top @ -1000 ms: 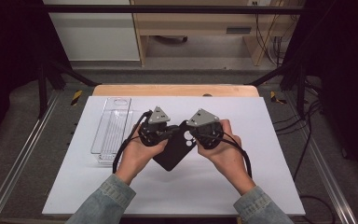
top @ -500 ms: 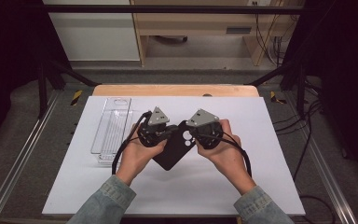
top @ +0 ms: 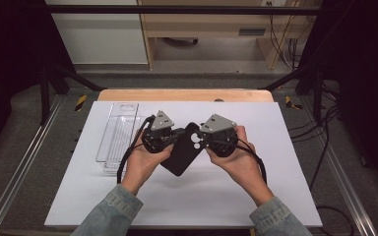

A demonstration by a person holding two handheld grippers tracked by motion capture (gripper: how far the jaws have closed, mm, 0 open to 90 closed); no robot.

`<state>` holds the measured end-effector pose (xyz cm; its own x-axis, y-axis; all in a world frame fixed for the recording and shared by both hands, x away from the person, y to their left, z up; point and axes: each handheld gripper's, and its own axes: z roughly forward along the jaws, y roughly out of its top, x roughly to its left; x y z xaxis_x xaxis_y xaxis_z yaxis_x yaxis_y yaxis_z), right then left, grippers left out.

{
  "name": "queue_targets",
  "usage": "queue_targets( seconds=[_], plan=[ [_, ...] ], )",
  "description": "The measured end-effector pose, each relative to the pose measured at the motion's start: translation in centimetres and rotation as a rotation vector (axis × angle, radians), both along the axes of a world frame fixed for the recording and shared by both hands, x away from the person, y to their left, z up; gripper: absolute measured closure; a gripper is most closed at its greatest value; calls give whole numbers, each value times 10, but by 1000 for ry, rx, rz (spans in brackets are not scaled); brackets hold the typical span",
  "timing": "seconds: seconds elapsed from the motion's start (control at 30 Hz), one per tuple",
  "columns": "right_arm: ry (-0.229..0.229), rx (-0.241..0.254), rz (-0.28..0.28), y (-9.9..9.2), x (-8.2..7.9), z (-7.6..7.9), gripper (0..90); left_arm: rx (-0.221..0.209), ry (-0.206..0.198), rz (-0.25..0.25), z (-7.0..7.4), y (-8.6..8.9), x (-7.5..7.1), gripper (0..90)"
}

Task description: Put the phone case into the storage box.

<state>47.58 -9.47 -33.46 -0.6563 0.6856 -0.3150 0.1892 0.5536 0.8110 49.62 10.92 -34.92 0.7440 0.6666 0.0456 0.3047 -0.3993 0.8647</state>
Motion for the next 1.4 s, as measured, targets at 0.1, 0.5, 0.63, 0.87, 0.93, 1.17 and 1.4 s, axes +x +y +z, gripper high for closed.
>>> queue_targets(
  seconds=[0.1,0.5,0.63,0.87,0.93,1.17,1.4],
  plan=[
    [-23,39,-10,-3,-1,-1,584,-7,-16,20,1,3,0,863],
    [-64,179,-21,-24,1,-11,318,-44,-114,148,2,20,0,863],
    [-66,203,-26,-30,0,-16,282,-52,-143,177,4,26,-1,863],
    [-80,229,-53,-45,-5,-30,180,-65,-154,173,3,33,4,863],
    [-78,240,-64,-51,-7,-34,161,-69,-150,164,2,35,6,863],
    [-86,282,-121,-75,-12,-48,81,-95,-165,168,2,40,6,863],
    [-96,292,-154,-94,-22,-63,63,-110,-235,234,2,47,4,862]
  ],
)
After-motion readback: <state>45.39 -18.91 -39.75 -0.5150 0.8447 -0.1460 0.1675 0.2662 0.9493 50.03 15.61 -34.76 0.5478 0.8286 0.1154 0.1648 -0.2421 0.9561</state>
